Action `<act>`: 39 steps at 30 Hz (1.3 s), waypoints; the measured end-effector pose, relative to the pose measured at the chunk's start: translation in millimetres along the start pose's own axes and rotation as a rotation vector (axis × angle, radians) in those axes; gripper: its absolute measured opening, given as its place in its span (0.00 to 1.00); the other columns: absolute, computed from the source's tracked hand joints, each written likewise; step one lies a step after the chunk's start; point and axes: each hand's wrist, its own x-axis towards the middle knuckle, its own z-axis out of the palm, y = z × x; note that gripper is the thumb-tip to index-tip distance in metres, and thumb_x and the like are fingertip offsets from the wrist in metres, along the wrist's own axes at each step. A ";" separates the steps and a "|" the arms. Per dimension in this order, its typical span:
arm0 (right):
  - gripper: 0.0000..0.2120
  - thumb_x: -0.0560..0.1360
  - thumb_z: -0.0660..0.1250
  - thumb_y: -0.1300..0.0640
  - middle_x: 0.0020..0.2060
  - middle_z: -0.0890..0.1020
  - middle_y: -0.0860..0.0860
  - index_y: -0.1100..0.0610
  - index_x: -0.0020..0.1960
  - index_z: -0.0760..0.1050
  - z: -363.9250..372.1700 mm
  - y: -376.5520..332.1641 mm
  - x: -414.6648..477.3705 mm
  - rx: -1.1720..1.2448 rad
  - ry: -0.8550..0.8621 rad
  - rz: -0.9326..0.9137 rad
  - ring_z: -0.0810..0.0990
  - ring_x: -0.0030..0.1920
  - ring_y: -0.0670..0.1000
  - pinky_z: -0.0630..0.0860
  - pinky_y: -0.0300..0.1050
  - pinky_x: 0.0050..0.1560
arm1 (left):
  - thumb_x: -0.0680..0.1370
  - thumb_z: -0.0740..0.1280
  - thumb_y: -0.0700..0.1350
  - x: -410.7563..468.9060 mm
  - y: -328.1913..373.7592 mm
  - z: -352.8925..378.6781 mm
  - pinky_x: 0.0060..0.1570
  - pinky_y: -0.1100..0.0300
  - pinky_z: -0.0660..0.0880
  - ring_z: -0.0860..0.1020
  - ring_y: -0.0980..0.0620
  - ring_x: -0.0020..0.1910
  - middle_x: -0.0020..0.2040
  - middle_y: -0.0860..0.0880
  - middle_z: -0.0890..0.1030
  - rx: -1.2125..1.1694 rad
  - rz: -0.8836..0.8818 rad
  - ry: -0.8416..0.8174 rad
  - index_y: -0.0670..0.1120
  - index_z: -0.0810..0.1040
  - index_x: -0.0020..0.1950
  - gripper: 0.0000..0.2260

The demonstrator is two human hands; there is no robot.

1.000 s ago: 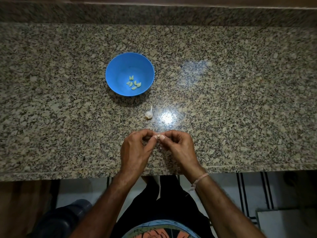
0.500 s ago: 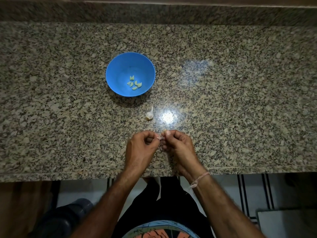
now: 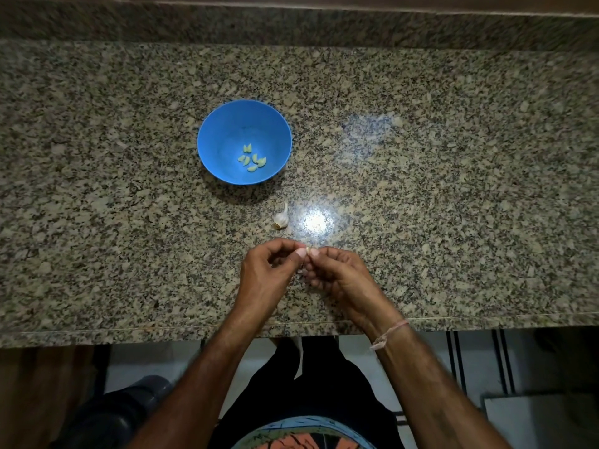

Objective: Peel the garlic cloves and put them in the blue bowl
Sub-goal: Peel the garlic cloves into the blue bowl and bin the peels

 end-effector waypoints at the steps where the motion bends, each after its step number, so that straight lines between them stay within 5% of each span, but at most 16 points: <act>1: 0.07 0.80 0.72 0.56 0.40 0.83 0.55 0.61 0.49 0.83 -1.0 -1.7 0.4 -0.023 0.000 0.002 0.80 0.39 0.49 0.78 0.43 0.43 | 0.80 0.74 0.44 -0.3 -0.3 -1.1 0.56 0.52 0.83 0.86 0.54 0.50 0.48 0.52 0.88 -0.014 0.000 -0.017 0.49 0.86 0.53 0.03; 7: 0.07 0.78 0.74 0.56 0.42 0.85 0.56 0.61 0.50 0.83 -1.3 -5.9 0.3 0.027 0.018 0.031 0.83 0.40 0.50 0.82 0.43 0.45 | 0.78 0.76 0.46 -0.8 0.1 -1.9 0.54 0.47 0.83 0.85 0.51 0.48 0.46 0.53 0.88 0.014 0.029 -0.008 0.51 0.87 0.49 0.02; 10: 0.15 0.74 0.76 0.56 0.43 0.86 0.57 0.66 0.55 0.82 4.7 -2.8 1.5 0.152 0.064 0.071 0.84 0.40 0.50 0.84 0.43 0.45 | 0.78 0.76 0.47 -3.7 0.9 -1.1 0.52 0.51 0.83 0.85 0.53 0.48 0.46 0.55 0.88 0.053 0.050 0.021 0.52 0.87 0.49 0.02; 20: 0.12 0.70 0.77 0.58 0.40 0.86 0.57 0.63 0.49 0.83 8.7 2.7 0.2 0.197 0.165 0.047 0.84 0.36 0.49 0.84 0.38 0.39 | 0.77 0.76 0.45 -5.6 5.2 -5.0 0.48 0.68 0.79 0.85 0.59 0.49 0.46 0.58 0.87 0.105 0.071 -0.003 0.51 0.88 0.49 0.02; 32: 0.09 0.77 0.75 0.61 0.43 0.87 0.59 0.66 0.54 0.83 2.6 5.3 3.4 0.011 0.163 -0.011 0.85 0.38 0.49 0.82 0.40 0.40 | 0.77 0.77 0.45 -0.1 8.3 -14.8 0.50 0.60 0.81 0.85 0.56 0.47 0.44 0.55 0.87 0.143 0.055 -0.112 0.52 0.88 0.48 0.02; 39: 0.10 0.77 0.75 0.59 0.49 0.87 0.63 0.63 0.55 0.84 2.6 1.4 2.0 -0.015 0.146 -0.023 0.84 0.45 0.55 0.81 0.45 0.47 | 0.79 0.72 0.49 -3.5 2.3 -2.8 0.45 0.53 0.80 0.81 0.58 0.45 0.44 0.57 0.83 0.423 0.191 -0.012 0.52 0.84 0.48 0.03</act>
